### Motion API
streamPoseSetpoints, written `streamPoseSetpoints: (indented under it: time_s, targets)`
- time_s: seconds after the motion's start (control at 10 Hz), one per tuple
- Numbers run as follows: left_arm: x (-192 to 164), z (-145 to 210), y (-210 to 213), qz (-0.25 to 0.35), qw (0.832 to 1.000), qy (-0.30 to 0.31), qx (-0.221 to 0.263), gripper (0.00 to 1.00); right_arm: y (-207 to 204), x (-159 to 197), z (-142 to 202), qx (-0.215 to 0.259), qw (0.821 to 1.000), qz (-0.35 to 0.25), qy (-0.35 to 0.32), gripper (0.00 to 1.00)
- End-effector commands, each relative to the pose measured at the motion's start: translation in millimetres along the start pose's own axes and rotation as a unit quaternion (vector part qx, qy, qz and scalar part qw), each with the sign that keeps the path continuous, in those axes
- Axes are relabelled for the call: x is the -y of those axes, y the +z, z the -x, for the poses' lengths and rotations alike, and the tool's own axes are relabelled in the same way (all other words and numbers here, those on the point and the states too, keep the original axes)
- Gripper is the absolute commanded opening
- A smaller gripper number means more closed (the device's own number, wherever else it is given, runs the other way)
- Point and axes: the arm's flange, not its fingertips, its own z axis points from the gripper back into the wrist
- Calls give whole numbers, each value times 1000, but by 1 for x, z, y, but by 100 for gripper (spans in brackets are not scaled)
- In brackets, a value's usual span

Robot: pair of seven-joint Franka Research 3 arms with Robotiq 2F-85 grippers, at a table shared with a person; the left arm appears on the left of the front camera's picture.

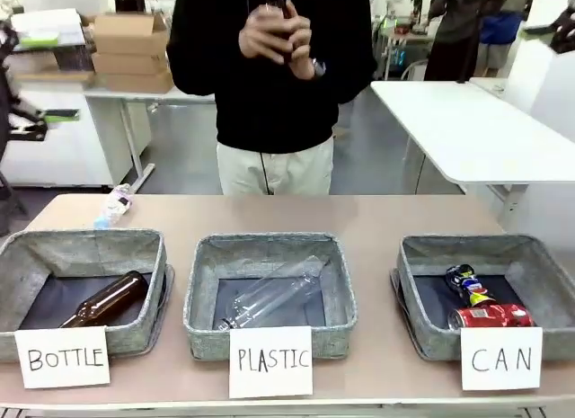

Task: Sort the can waste into the basket.
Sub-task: Pick up the can waste from the table and place it in the right Fabric basket.

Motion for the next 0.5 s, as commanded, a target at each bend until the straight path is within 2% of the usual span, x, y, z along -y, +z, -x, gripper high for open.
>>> streamPoseSetpoints:
  time_s: [0.0,0.4]
  targets:
    - [12,-12,-37,-35,998,-19,-48,100,-13,0,0,-16,999,3,30,100]
    - [12,-12,-37,-35,998,-19,-48,100,-13,0,0,-16,999,3,30,100]
